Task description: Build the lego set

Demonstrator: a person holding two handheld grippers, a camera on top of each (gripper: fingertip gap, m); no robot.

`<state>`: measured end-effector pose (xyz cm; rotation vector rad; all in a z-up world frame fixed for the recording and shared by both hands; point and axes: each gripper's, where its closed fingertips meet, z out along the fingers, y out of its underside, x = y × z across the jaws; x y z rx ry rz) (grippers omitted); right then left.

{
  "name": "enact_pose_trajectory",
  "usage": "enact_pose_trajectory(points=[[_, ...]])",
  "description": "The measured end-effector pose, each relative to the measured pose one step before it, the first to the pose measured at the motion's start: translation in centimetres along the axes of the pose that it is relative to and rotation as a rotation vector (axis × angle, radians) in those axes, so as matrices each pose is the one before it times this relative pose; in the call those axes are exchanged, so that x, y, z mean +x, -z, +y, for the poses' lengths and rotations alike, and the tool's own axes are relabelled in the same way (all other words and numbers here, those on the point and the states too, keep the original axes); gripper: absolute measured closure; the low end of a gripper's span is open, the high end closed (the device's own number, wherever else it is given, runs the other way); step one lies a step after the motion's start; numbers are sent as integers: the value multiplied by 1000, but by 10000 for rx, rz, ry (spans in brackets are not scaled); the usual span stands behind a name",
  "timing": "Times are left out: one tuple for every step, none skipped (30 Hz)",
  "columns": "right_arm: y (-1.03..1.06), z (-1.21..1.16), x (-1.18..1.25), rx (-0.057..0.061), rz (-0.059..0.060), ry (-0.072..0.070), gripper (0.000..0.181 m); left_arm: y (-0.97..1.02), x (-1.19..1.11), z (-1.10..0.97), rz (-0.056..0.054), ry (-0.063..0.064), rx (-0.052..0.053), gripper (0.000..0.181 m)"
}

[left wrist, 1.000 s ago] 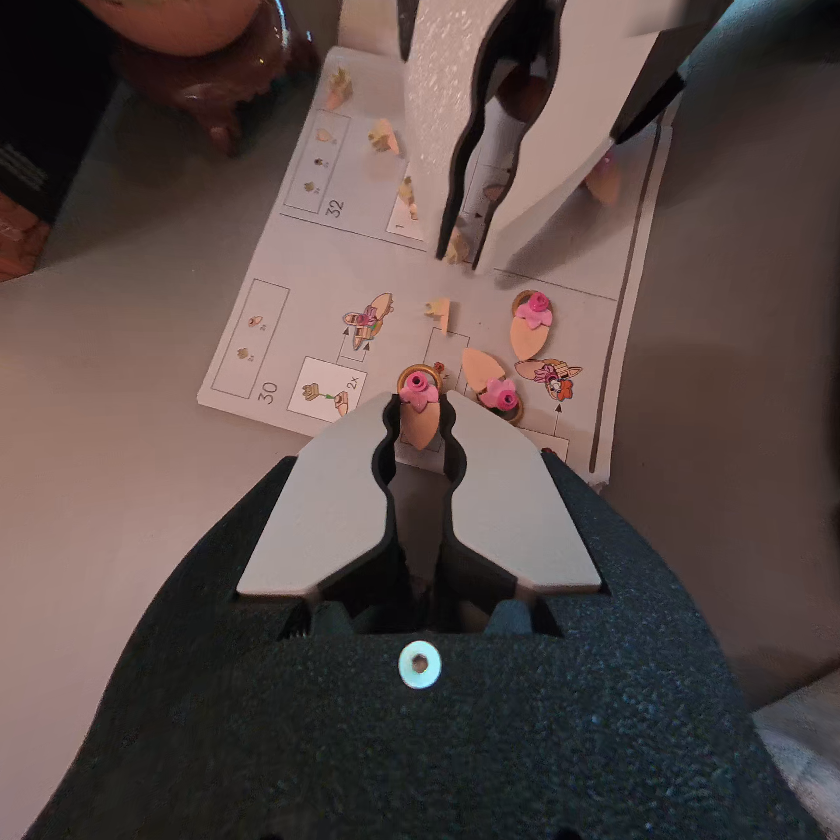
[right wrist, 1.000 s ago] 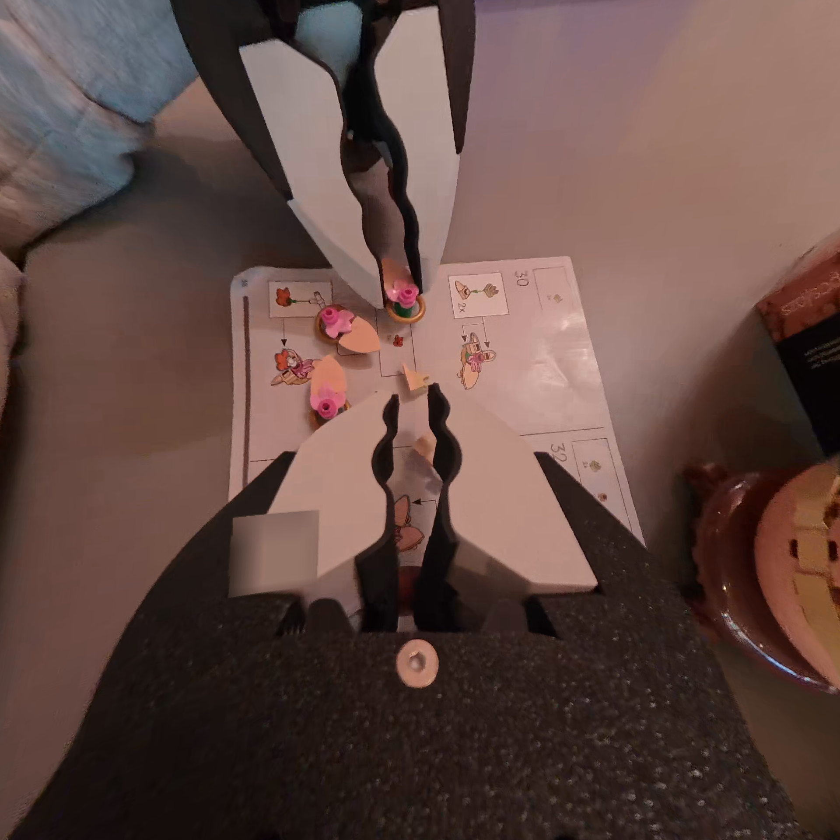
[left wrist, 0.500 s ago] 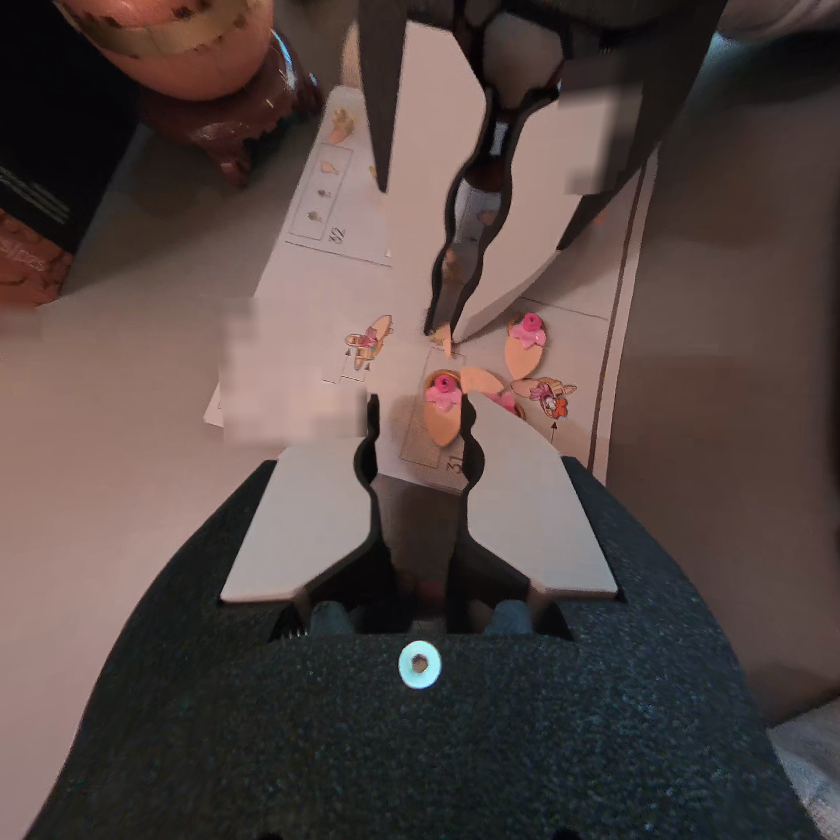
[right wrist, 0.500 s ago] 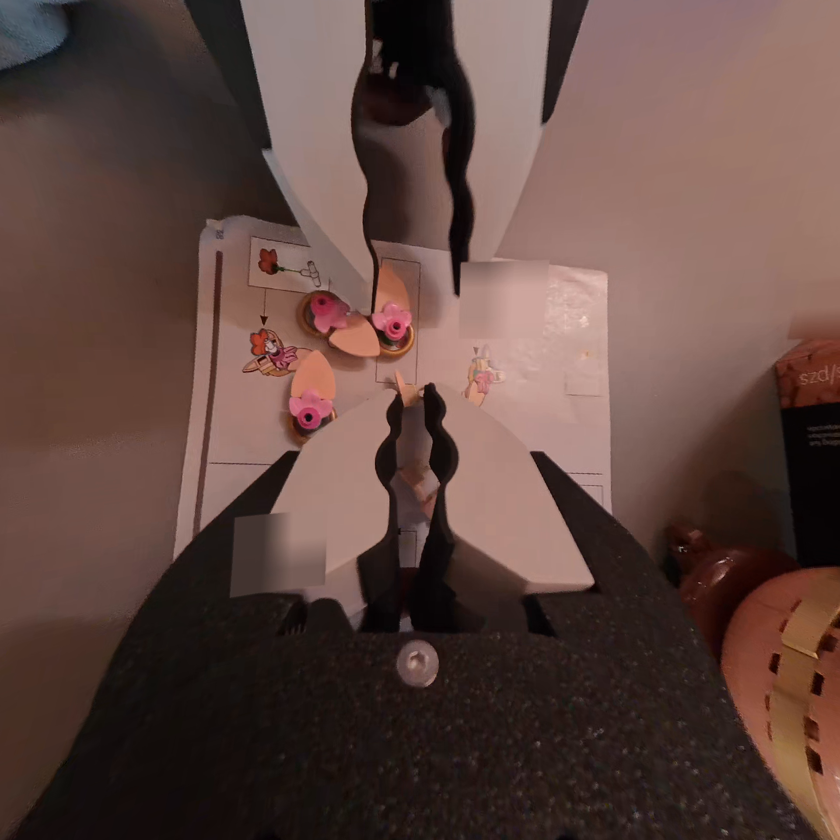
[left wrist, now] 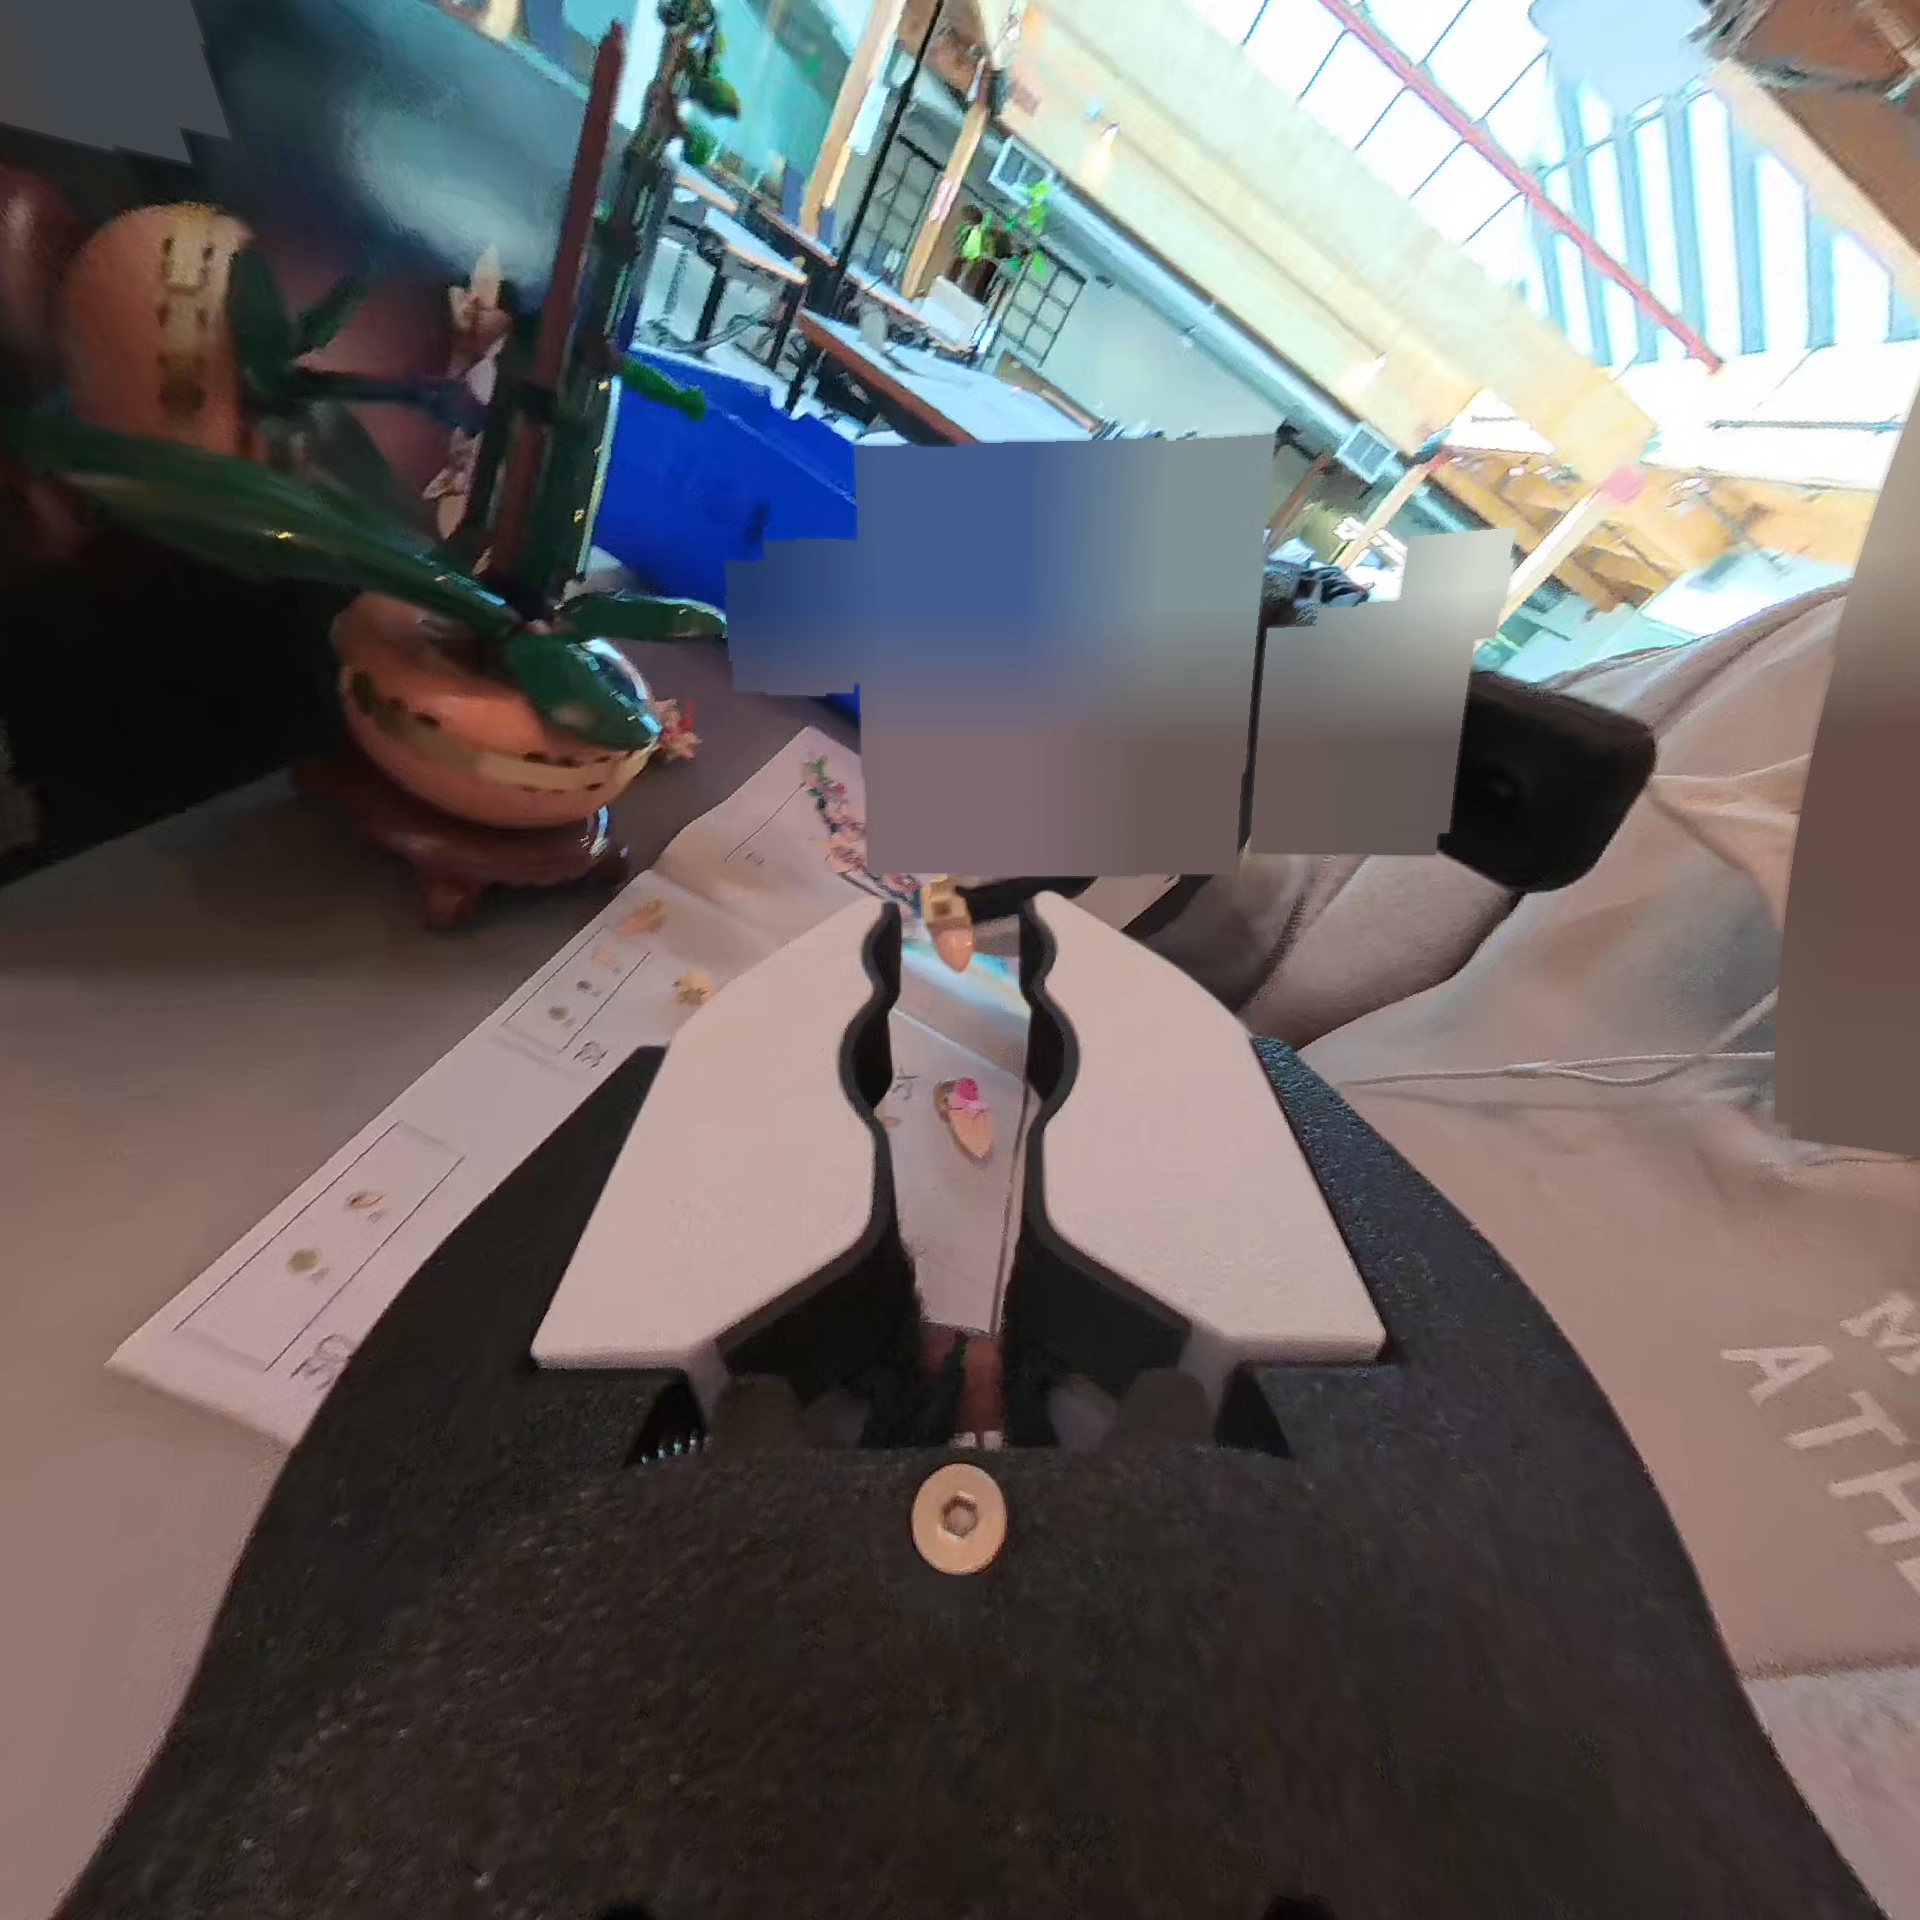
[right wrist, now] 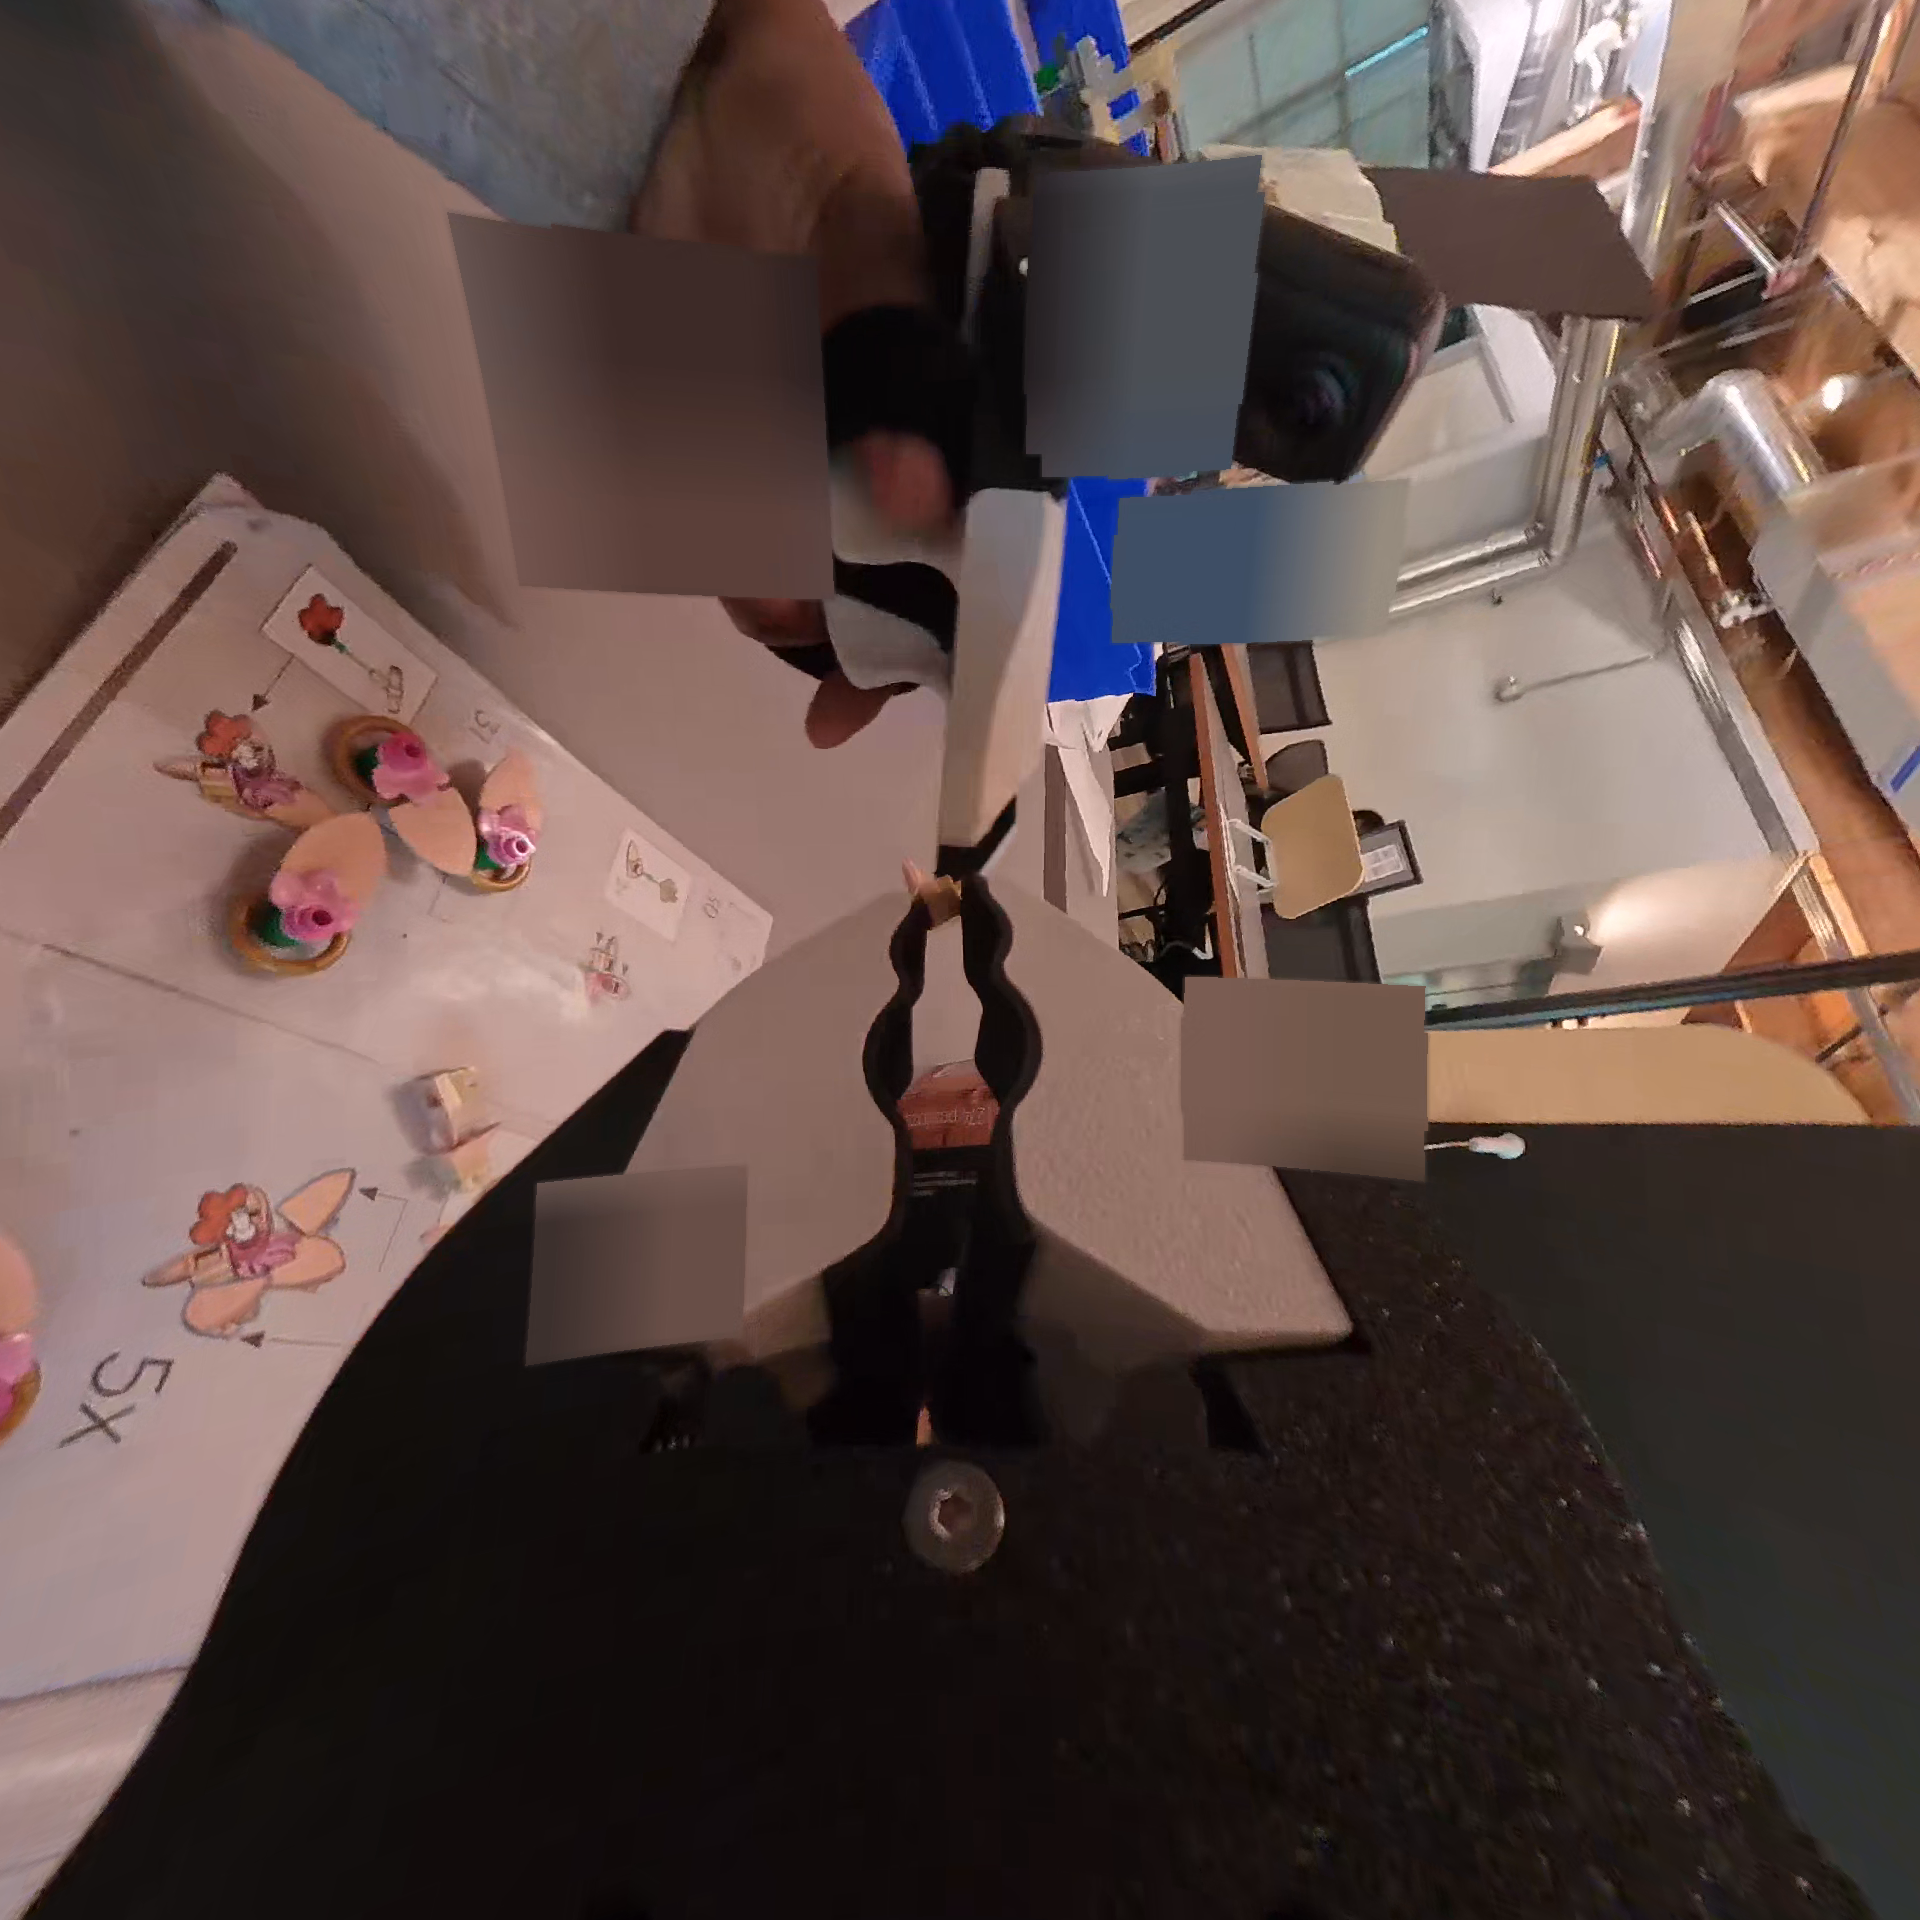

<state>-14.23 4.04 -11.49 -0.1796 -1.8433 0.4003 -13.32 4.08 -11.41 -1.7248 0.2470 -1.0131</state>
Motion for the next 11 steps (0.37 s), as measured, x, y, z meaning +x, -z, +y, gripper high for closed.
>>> enact_pose_trajectory(points=[[66,-92,26,-8,27,240,174,-174,269,23,169,16,-12,161],[53,-89,74,-3,42,187,174,-178,-4,199,5,31,-129,161],[56,-103,24,18,-12,92,174,-185,-145,296,-66,-10,-174,163],[53,-60,33,6,-25,46,174,-142,61,149,66,-33,-77,165],[50,42,137,-27,79,56,174,-63,218,-164,150,-7,113,170],[81,-8,202,25,122,11,174,1,67,-196,34,-58,131,171],[82,-44,122,61,35,-75,174,21,78,-86,43,-70,76,173],[41,-76,186,88,73,-252,174,51,105,-166,77,-30,128,173],[46,-70,414,112,191,-617,174,116,114,-392,87,-27,274,173],[64,-129,452,223,107,-1128,174,182,148,-531,110,-94,352,173],[152,-146,669,343,100,-1580,174,254,178,-629,91,-192,408,174]])
